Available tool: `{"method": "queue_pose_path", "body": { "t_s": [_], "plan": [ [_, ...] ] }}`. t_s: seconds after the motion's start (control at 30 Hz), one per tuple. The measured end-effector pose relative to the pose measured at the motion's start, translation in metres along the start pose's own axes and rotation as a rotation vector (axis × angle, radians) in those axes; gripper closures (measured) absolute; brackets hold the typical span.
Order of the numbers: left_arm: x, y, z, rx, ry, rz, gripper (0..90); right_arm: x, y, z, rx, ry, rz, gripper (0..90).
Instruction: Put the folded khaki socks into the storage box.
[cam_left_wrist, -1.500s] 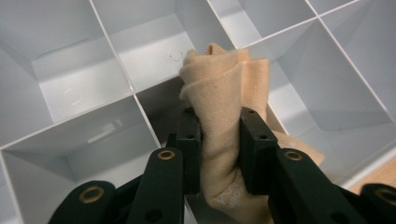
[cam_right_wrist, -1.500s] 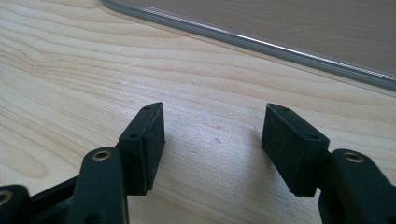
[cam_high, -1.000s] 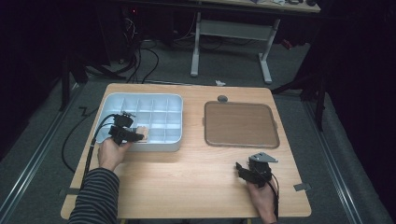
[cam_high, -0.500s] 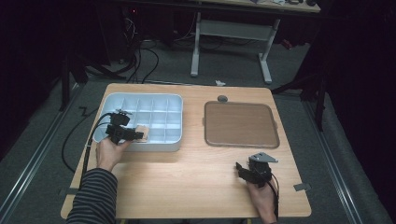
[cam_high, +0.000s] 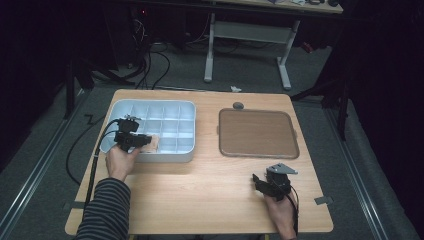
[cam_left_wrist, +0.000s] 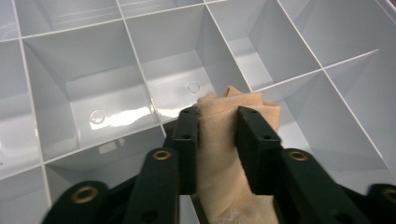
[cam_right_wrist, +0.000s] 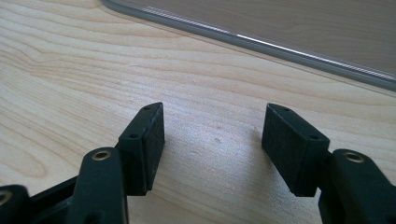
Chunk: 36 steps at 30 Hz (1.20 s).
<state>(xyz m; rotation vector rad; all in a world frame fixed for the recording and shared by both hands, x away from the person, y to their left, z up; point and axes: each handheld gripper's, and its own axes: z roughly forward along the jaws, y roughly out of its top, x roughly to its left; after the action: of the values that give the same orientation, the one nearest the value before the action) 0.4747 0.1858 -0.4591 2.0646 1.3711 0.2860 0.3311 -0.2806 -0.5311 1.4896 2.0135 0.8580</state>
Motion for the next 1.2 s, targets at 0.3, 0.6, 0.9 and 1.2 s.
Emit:
{"method": "queue_pose_path", "body": {
  "t_s": [0.3,0.6,0.9,1.2],
  "plan": [
    [0.0,-0.002,0.012,0.084,0.016,0.011,82.0,0.0,0.0,0.0,0.0,0.0,0.001,39.4],
    [0.0,-0.003,0.016,0.09,0.02,0.011,79.3,0.0,0.0,0.0,0.0,0.0,0.001,39.4],
    [-0.004,-0.004,0.007,0.045,0.008,0.024,63.0,0.0,0.0,0.0,0.0,0.001,-0.001,39.2],
    [-0.004,-0.004,-0.014,-0.03,0.005,0.021,54.4,0.0,0.0,0.0,0.0,0.001,-0.001,39.2]
  ]
}}
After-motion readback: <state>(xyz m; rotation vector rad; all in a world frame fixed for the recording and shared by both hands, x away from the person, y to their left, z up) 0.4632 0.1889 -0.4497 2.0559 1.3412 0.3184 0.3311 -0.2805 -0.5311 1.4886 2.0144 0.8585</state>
